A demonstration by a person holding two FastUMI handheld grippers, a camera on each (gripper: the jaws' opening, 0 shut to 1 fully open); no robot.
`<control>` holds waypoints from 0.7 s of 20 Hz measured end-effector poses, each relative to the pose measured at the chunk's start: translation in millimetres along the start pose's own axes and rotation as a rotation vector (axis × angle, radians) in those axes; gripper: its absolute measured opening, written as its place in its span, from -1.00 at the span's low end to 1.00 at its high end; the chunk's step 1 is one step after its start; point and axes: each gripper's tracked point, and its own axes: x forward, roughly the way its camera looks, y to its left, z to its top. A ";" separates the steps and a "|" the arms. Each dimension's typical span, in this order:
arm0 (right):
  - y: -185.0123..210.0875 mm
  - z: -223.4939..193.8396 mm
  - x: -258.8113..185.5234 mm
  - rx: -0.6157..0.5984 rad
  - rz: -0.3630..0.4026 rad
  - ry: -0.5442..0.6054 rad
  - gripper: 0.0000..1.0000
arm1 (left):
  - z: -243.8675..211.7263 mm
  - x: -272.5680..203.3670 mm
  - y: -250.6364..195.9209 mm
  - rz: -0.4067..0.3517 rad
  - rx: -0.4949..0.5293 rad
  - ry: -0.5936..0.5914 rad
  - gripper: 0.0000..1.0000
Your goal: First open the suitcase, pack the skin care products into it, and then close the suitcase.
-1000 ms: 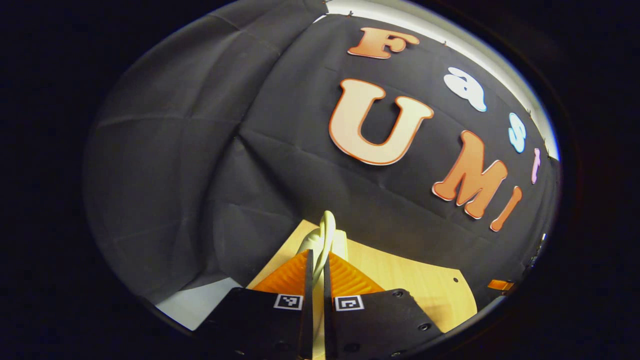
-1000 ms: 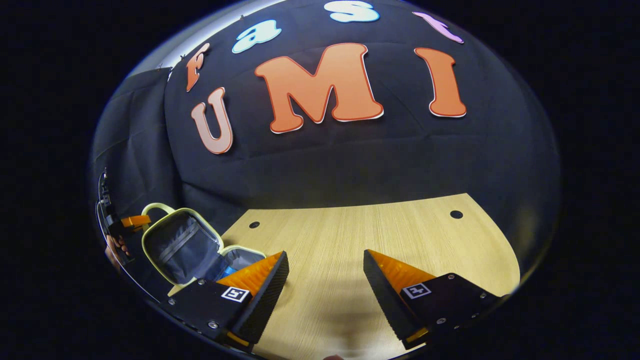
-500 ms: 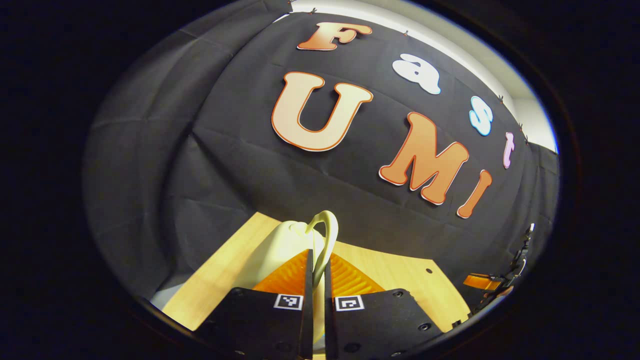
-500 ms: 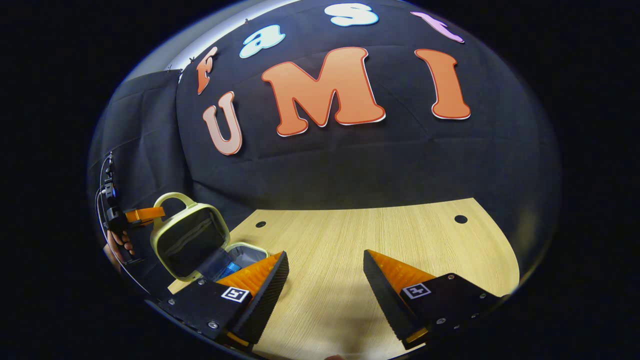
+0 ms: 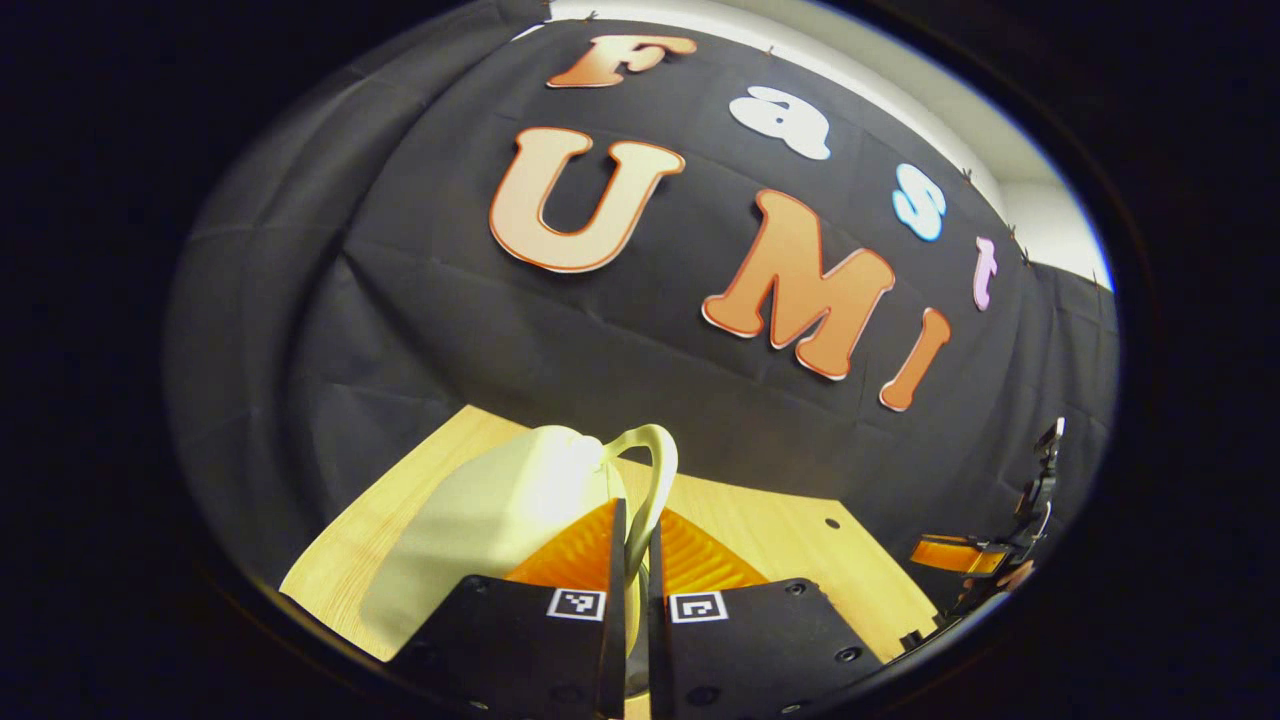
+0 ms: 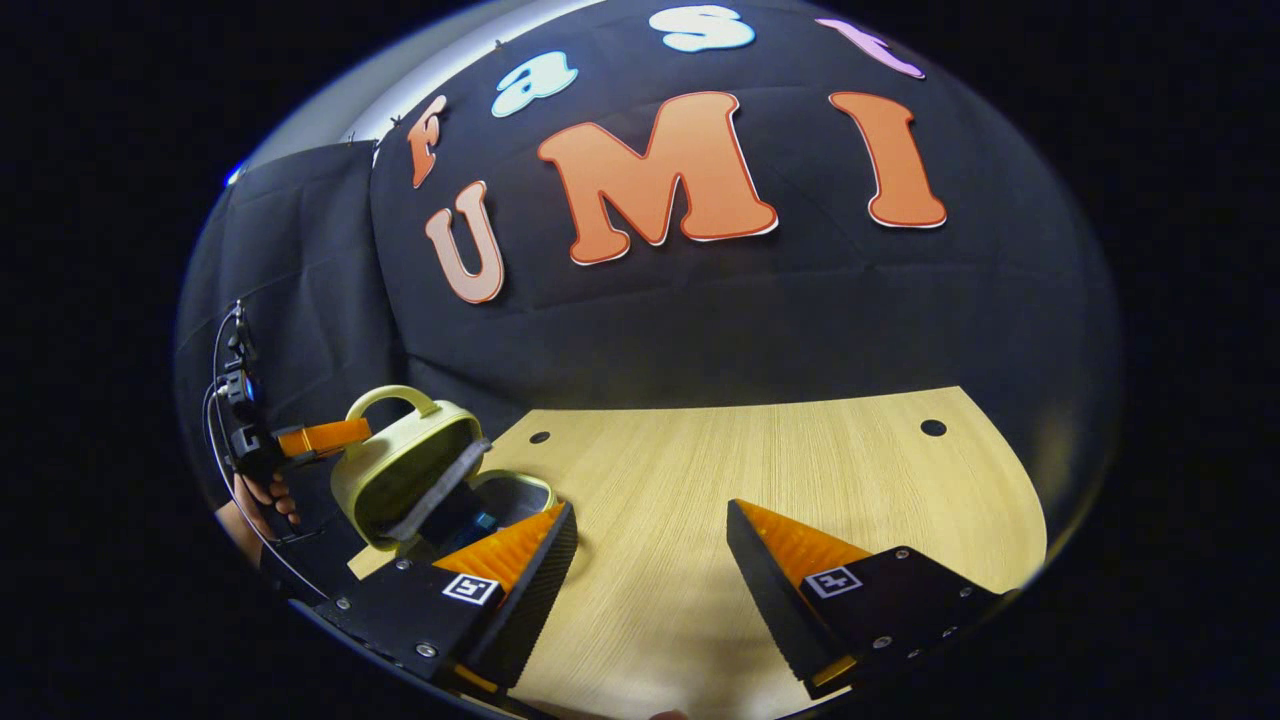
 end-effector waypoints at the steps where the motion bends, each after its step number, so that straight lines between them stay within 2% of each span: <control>1: 0.7 0.0 -0.4 -0.003 0.003 -0.001 0.91 | -7.5 3.3 -6.6 -0.006 0.023 0.017 -0.82; 10: -15.5 -6.5 -16.6 0.017 -0.034 -0.017 0.91 | -94.8 42.7 -61.1 -0.025 0.209 0.195 -0.81; 14: -25.0 -10.2 -23.6 0.034 -0.059 -0.019 0.91 | -139.8 55.9 -81.8 -0.034 0.281 0.291 -0.70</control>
